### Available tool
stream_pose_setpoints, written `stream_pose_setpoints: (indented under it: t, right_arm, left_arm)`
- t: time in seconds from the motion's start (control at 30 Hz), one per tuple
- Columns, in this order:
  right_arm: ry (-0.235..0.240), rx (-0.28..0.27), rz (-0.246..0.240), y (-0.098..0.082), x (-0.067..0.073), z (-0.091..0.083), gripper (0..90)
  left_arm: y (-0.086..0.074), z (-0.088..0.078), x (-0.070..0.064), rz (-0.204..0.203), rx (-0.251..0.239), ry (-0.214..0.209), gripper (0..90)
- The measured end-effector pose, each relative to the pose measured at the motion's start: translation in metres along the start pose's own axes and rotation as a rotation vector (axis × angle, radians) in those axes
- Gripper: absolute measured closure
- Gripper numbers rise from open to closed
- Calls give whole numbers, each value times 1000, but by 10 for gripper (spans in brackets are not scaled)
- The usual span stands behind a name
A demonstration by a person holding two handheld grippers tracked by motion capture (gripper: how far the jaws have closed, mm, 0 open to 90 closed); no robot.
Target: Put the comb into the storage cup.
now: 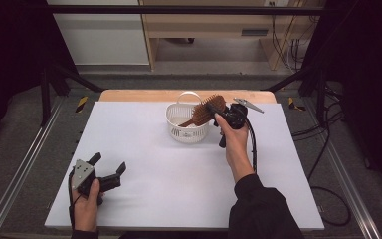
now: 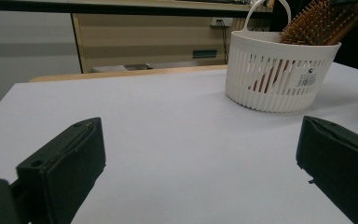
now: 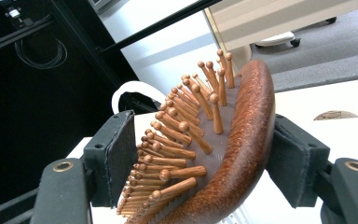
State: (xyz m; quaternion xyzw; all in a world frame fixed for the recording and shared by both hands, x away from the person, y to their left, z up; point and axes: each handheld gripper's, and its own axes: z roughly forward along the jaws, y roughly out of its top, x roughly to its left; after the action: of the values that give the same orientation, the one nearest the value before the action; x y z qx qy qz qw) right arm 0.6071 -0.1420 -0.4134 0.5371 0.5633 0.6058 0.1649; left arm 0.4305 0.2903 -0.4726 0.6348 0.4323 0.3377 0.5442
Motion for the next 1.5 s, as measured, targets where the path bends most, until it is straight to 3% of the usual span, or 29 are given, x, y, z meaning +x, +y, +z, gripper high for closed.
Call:
stream_pose_setpoints:
  t: [0.33,0.5,1.0,1.23,1.5]
  right_arm:
    - [-14,5,-27,0,2,1,280]
    - [-6,29,-17,-2,2,3,255]
    - [-45,19,-48,3,4,-1,82]
    - [-54,15,-97,4,7,-5,79]
    - [-56,0,-113,5,9,-6,78]
  left_arm:
    - [0,0,1,-2,-2,0,13]
    - [0,0,0,-2,-2,-1,13]
    - [0,-1,1,-2,-4,3,13]
    - [0,-1,2,-5,-6,6,13]
    - [1,-1,2,-3,-6,7,13]
